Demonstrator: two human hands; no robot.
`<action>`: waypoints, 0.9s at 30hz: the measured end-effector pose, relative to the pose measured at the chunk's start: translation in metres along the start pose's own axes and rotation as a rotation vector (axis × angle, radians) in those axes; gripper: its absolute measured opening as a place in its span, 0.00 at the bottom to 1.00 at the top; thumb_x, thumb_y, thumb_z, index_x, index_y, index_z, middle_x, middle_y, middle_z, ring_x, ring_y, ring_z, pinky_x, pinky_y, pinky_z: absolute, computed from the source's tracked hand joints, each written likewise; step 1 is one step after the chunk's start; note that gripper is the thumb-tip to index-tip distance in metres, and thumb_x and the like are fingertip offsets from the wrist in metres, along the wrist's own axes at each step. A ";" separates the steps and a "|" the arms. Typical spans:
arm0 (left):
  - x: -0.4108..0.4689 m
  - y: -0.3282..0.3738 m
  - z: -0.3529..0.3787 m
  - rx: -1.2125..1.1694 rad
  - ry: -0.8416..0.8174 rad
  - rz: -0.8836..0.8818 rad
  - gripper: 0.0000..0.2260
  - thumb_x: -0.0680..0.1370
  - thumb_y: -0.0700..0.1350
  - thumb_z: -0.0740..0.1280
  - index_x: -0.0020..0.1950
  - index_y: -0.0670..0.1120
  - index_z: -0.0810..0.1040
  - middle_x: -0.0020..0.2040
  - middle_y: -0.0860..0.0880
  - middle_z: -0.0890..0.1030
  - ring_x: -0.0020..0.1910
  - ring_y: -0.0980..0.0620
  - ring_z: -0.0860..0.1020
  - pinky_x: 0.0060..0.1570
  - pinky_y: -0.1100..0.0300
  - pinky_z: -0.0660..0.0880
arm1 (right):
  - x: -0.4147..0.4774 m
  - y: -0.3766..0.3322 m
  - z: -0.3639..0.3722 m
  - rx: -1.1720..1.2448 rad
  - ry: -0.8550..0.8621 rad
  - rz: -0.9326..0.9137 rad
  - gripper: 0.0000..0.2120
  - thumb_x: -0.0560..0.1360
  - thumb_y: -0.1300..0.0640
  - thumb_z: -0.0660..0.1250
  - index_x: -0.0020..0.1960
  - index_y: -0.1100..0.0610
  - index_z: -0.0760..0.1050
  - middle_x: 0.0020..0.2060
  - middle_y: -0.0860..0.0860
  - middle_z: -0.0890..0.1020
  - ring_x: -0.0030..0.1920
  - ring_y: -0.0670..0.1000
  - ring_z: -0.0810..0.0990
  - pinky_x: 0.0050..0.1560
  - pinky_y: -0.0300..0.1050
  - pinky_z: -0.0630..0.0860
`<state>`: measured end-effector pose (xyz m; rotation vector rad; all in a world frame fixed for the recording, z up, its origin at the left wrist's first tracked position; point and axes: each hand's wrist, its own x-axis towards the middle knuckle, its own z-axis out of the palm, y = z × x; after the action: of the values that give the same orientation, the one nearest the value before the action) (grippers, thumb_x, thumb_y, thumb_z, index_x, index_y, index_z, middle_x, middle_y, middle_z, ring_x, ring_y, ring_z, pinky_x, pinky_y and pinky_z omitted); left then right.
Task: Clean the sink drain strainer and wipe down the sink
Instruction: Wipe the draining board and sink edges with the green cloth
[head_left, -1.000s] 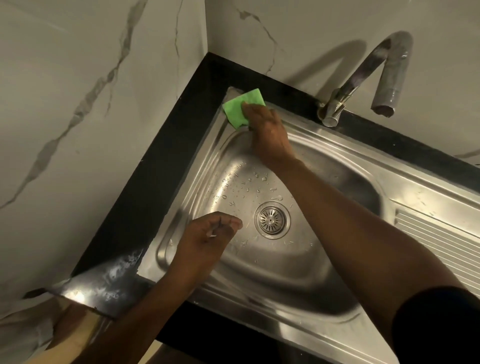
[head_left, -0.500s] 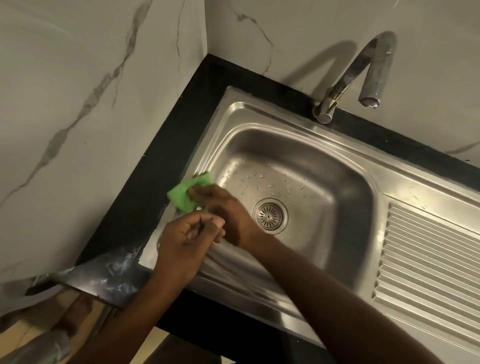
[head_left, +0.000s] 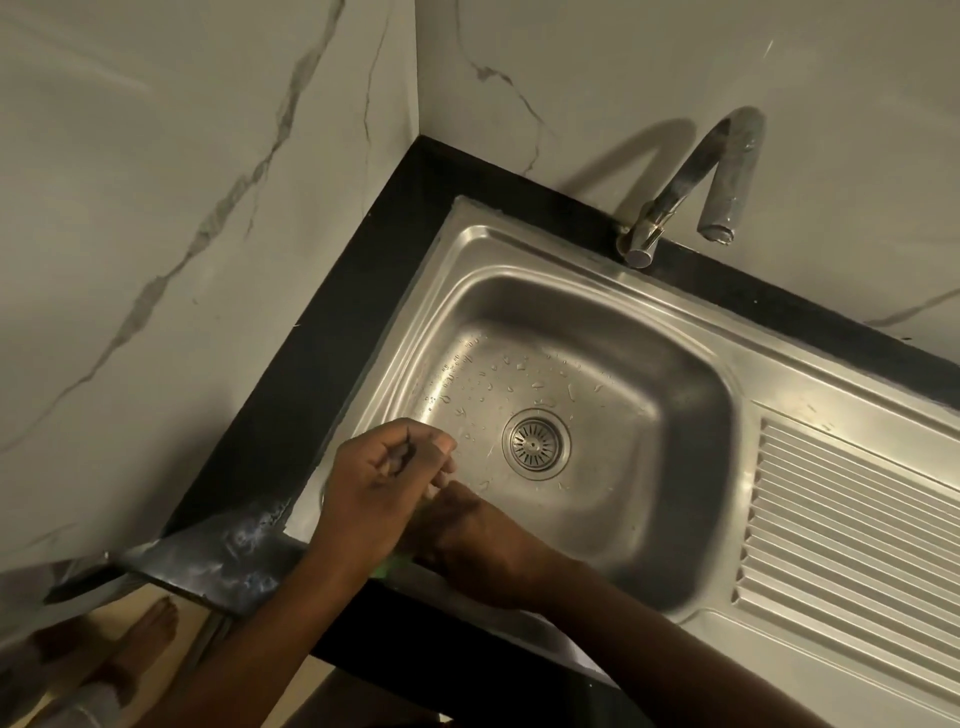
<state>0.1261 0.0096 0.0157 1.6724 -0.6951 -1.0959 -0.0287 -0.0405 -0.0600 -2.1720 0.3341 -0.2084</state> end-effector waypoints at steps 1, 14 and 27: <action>0.001 0.000 -0.002 -0.026 0.004 0.006 0.05 0.77 0.49 0.72 0.43 0.50 0.86 0.38 0.46 0.87 0.38 0.46 0.85 0.41 0.57 0.81 | -0.008 0.000 -0.001 0.025 -0.002 0.009 0.07 0.82 0.65 0.67 0.53 0.61 0.85 0.59 0.54 0.86 0.56 0.55 0.83 0.59 0.51 0.75; 0.016 0.010 -0.035 -0.087 0.129 -0.086 0.25 0.88 0.55 0.58 0.48 0.40 0.86 0.39 0.43 0.87 0.39 0.49 0.84 0.41 0.58 0.79 | -0.161 -0.006 -0.031 -0.109 0.091 0.283 0.19 0.80 0.63 0.68 0.68 0.49 0.82 0.69 0.38 0.79 0.58 0.35 0.77 0.55 0.50 0.77; 0.016 0.028 -0.047 -0.018 0.094 -0.063 0.24 0.88 0.55 0.55 0.49 0.44 0.86 0.46 0.41 0.89 0.44 0.45 0.86 0.48 0.50 0.80 | 0.023 -0.044 0.041 -0.214 -0.045 -0.049 0.20 0.80 0.60 0.58 0.66 0.65 0.81 0.69 0.59 0.80 0.65 0.54 0.72 0.66 0.54 0.73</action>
<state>0.1765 0.0061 0.0423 1.7294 -0.5742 -1.0570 0.0118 0.0084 -0.0479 -2.3942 0.2892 -0.1570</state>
